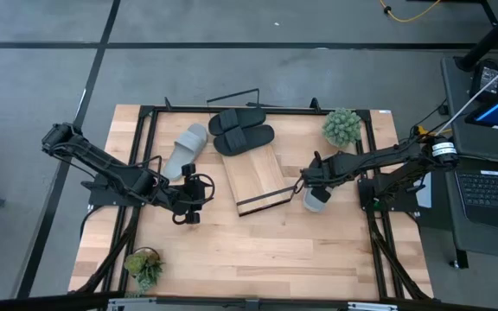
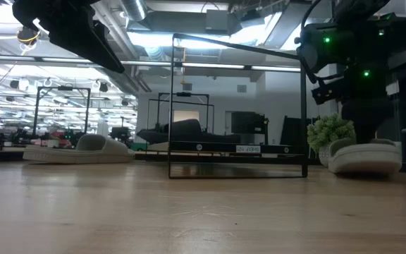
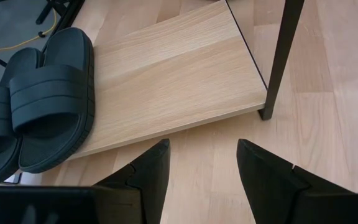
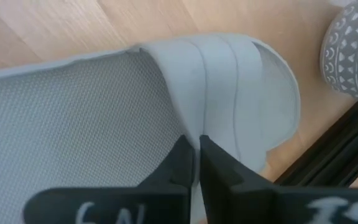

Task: Pick and place slides into the shelf
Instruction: Put the right gray slide on the shelf

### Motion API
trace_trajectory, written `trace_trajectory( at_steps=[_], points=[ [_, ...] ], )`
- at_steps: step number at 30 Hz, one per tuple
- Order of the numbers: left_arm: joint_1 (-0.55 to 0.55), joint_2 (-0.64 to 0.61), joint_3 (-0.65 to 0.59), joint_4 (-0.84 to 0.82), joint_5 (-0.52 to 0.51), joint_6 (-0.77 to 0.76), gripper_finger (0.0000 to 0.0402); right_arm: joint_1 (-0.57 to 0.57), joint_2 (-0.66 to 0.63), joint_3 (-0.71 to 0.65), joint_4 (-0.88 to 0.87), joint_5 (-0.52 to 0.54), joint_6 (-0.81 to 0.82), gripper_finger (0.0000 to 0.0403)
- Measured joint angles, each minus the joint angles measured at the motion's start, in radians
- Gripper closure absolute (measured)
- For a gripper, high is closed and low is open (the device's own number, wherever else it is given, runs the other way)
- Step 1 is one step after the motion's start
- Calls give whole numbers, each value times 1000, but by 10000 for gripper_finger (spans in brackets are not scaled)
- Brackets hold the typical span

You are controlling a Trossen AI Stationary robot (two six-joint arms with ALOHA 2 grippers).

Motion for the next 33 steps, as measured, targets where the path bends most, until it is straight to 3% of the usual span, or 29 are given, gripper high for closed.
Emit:
trace_trajectory(
  at_steps=[19, 33],
  points=[
    [0, 0, 0, 0, 0, -1, 225, 18, 2, 217, -248, 33, 71, 390],
    [0, 0, 0, -2, 1, 2, 225, 22, 2, 473, -485, 188, 105, 390]
  ],
)
